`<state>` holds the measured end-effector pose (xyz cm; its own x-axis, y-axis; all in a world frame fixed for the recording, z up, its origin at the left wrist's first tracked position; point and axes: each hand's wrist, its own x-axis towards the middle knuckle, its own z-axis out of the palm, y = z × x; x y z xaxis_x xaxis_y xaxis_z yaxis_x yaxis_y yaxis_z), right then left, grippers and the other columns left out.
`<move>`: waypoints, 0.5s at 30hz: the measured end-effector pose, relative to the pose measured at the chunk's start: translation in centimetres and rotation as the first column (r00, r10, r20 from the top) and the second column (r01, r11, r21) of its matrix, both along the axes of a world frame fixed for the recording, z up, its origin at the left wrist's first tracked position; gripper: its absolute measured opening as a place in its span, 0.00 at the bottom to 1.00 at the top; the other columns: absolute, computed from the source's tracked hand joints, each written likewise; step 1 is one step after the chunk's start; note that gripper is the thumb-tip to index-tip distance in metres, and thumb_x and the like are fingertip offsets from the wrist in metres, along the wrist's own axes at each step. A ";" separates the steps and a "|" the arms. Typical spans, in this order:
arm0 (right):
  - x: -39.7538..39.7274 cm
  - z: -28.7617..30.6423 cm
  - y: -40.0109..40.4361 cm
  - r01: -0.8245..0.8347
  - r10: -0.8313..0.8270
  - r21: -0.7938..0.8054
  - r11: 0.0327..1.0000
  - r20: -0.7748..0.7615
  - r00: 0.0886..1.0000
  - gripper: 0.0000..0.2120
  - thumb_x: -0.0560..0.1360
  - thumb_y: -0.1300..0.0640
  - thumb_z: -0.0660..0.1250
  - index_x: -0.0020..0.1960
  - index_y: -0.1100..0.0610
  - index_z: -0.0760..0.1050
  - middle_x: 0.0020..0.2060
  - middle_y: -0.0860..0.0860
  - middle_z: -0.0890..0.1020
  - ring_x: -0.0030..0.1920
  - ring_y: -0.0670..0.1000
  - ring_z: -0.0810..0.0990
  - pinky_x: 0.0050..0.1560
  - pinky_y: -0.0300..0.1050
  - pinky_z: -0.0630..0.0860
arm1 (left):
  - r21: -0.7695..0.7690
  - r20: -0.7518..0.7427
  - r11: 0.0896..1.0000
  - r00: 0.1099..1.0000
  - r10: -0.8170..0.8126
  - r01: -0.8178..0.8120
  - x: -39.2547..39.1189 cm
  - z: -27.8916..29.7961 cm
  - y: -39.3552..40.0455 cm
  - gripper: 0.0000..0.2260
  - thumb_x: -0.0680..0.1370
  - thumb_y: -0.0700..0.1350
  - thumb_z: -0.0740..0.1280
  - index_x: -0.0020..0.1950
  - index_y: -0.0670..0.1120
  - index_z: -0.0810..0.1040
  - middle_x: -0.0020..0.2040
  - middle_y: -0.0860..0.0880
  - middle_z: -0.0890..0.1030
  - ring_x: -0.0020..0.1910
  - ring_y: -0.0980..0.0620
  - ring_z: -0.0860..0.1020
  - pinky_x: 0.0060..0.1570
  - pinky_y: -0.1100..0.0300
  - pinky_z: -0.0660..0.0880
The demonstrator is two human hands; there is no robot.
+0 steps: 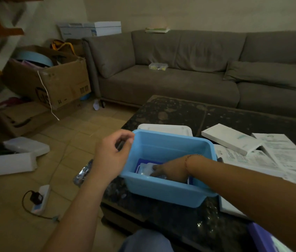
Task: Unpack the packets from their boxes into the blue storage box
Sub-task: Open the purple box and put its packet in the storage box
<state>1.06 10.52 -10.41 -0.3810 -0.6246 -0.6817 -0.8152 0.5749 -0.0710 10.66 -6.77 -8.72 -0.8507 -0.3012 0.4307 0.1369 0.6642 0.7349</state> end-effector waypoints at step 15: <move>18.2 -0.1 22.7 0.140 -0.802 -0.987 0.079 0.021 0.597 0.12 0.71 0.37 0.65 0.48 0.43 0.78 0.46 0.40 0.82 0.47 0.41 0.81 0.49 0.35 0.73 | -0.529 -0.085 0.492 0.534 -0.841 0.691 6.6 -7.1 15.8 0.04 0.72 0.41 0.68 0.42 0.49 0.82 0.37 0.51 0.80 0.34 0.51 0.74 0.35 0.58 0.70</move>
<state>19.25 33.24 -10.46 -0.8534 -0.1478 0.4999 -0.4626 0.6567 -0.5956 17.30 9.03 -15.79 -0.4524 0.6643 0.5950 0.8902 0.3761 0.2571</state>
